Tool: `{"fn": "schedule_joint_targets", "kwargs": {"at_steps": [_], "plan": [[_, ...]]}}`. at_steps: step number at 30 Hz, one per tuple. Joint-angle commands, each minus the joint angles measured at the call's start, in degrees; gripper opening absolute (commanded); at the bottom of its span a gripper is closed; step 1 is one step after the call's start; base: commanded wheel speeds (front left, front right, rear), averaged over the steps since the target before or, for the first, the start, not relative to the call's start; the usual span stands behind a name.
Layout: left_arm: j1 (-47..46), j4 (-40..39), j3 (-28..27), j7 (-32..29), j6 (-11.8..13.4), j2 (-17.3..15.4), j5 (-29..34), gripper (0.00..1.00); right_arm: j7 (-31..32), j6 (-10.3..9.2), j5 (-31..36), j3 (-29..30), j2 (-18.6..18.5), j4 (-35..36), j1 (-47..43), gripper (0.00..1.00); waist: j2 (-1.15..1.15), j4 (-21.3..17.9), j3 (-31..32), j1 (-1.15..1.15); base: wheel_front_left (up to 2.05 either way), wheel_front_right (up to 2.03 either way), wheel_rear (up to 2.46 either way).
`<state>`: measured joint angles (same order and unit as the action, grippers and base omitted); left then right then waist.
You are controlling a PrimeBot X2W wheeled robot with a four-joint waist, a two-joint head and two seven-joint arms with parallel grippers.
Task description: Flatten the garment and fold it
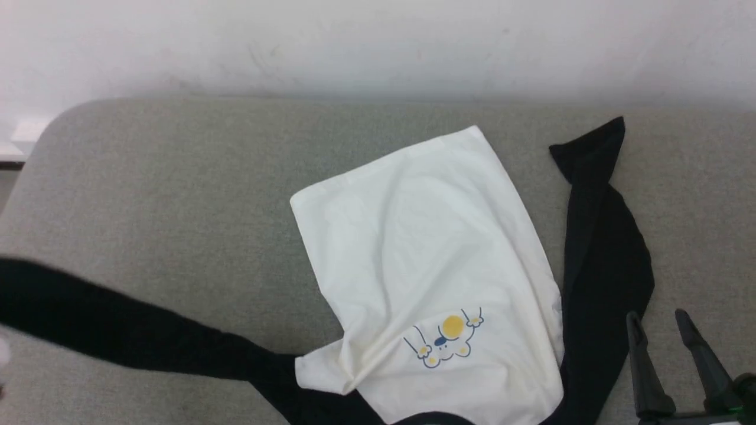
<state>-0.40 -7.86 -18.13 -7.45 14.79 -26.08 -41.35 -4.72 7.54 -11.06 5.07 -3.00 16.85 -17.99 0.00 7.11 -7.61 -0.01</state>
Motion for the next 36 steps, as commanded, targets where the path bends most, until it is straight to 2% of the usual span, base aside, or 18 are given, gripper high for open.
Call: {"fn": "schedule_joint_targets", "kwargs": {"at_steps": [1, 4, 9, 13, 17, 21, 25, 26, 28, 32, 36], "plan": [[3.2, -1.4, -2.2, 0.8, 1.1, 1.3, -1.0, 0.0, -0.6, -0.05, -0.6, -0.1, 0.1, -0.5, -0.9, 1.0, 0.0, 0.2, 2.6, 0.01, 0.0, 0.0, 0.0], [8.3, -3.4, -6.3, 2.1, 3.0, 3.8, -2.0, 0.0, -1.3, -0.05, -1.2, 0.1, 0.1, -1.3, -1.9, 1.0, 0.0, 0.3, 3.9, 0.01, 0.0, 0.0, 0.0], [14.1, -5.6, -8.2, 2.5, 3.3, 6.2, -2.7, 0.0, -1.9, -0.05, -2.0, 0.5, 0.1, -2.0, -3.1, 1.0, 0.0, 1.1, 5.4, 0.01, 0.0, 0.0, 0.0], [14.4, -7.4, -7.3, 2.2, 3.2, 6.1, -2.1, 0.0, -2.0, -0.05, -2.1, 0.3, 0.1, -2.0, -3.1, 1.0, 0.0, 1.5, 5.8, 0.01, 0.0, 0.0, 0.0], [11.6, -10.5, -3.4, 1.5, 3.0, 4.5, 0.1, 0.0, -1.9, -0.05, -2.1, 0.4, 0.1, -1.7, -2.8, 1.0, 0.0, 1.5, 5.7, 0.01, 0.0, 0.0, 0.0], [7.0, -15.6, 2.9, -0.3, 2.8, 3.0, 2.8, 0.0, -1.9, -0.05, -1.8, 2.0, 0.1, -0.9, -2.3, 1.0, 0.0, 0.7, 5.3, 0.01, 0.0, 0.0, 0.0], [1.0, -20.0, 11.9, -3.5, 2.1, 1.9, 6.3, 0.0, -1.5, -0.05, -1.7, 4.3, 0.1, 0.3, -1.8, 1.0, 0.0, -0.2, 4.9, 0.01, 0.0, 0.0, 0.0], [1.0, -20.0, 11.9, -3.5, 2.1, 1.9, 6.3, 0.0, -1.5, -0.05, -1.7, 4.3, 0.1, 0.3, -1.8, 1.0, 0.0, -0.2, 4.9, 0.01, 0.0, 0.0, 0.0], [-2.3, -21.2, 17.3, -5.4, 1.4, 2.0, 8.1, 0.0, -1.3, -0.05, -1.8, 5.5, 0.1, 0.7, -1.6, 1.0, 0.0, -0.8, 4.6, 0.01, 0.0, 0.0, 0.0], [-8.8, -21.6, 29.7, -9.3, -1.3, 3.8, 11.7, 0.0, -0.9, -0.05, -1.8, 6.9, 0.1, 1.5, -1.2, 1.0, 0.0, -1.9, 3.7, 0.01, 0.0, 0.0, 0.0], [-13.2, -19.0, 42.3, -12.4, -4.6, 7.5, 15.1, 0.0, -0.7, -0.05, -1.8, 7.3, 0.1, 2.0, -0.9, 1.0, 0.0, -2.8, 2.4, 0.01, 0.0, 0.0, 0.0]]}}
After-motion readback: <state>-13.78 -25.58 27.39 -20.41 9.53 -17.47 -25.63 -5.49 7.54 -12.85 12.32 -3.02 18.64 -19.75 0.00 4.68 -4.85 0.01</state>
